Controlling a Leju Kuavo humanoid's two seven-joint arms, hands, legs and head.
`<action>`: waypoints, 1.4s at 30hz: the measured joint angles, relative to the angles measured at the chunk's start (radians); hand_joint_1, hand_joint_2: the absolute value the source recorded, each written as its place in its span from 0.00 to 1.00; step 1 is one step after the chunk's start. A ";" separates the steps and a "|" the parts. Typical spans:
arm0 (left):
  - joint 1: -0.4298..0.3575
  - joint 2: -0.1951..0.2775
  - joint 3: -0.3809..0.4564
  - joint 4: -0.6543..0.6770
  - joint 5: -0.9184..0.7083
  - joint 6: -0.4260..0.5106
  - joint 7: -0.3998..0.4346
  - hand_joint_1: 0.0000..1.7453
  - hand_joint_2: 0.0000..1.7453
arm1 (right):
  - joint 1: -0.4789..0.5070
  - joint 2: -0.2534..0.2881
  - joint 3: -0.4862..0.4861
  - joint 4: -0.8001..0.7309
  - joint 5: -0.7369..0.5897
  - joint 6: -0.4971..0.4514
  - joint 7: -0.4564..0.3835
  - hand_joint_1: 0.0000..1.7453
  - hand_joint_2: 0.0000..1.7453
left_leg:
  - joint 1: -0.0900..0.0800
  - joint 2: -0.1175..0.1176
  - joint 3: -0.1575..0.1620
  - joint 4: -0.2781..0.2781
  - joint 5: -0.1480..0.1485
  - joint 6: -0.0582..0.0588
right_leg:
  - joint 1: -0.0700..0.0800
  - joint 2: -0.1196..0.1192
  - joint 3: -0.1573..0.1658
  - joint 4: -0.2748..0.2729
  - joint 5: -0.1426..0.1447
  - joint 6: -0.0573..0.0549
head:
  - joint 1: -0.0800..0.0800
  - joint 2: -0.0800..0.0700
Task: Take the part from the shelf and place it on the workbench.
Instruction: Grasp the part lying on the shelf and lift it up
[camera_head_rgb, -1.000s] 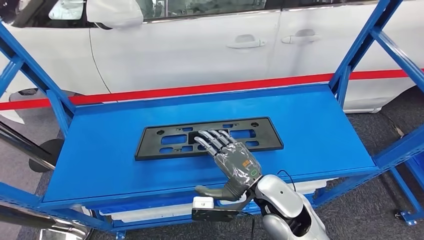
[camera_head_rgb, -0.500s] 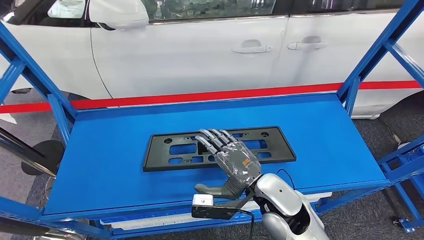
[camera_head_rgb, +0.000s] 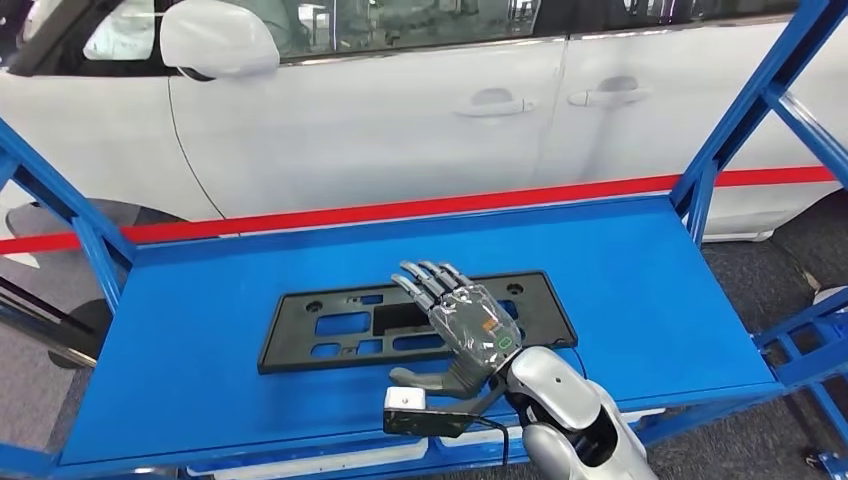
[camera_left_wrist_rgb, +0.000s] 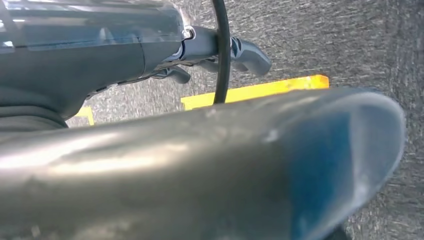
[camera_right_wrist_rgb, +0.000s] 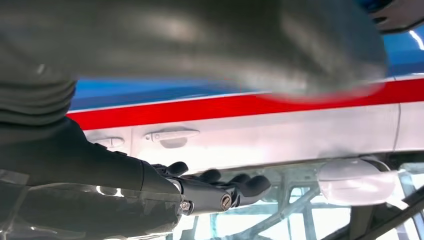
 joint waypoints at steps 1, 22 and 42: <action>0.002 0.000 0.000 0.000 -0.001 -0.001 0.000 0.00 0.00 | 0.000 0.000 0.000 0.005 0.000 0.001 0.000 0.00 1.00 | 0.001 0.000 -0.039 0.058 -0.015 -0.003 | 0.001 0.000 0.004 0.000 -0.004 -0.001 | 0.000 0.000; -0.004 -0.002 0.015 -0.002 -0.017 -0.007 -0.001 0.00 0.00 | -0.064 0.006 0.074 0.333 0.010 0.106 0.021 0.00 1.00 | -0.010 -0.006 0.012 -0.189 0.163 0.028 | 0.006 0.003 0.043 -0.010 -0.036 0.024 | 0.000 0.000; -0.010 -0.004 0.049 -0.002 0.001 -0.004 -0.004 0.00 0.00 | -0.126 0.052 0.062 0.470 0.071 0.091 0.070 1.00 1.00 | -0.008 -0.004 0.033 -0.191 0.159 0.028 | 0.008 0.003 0.061 -0.011 -0.041 0.028 | 0.000 0.000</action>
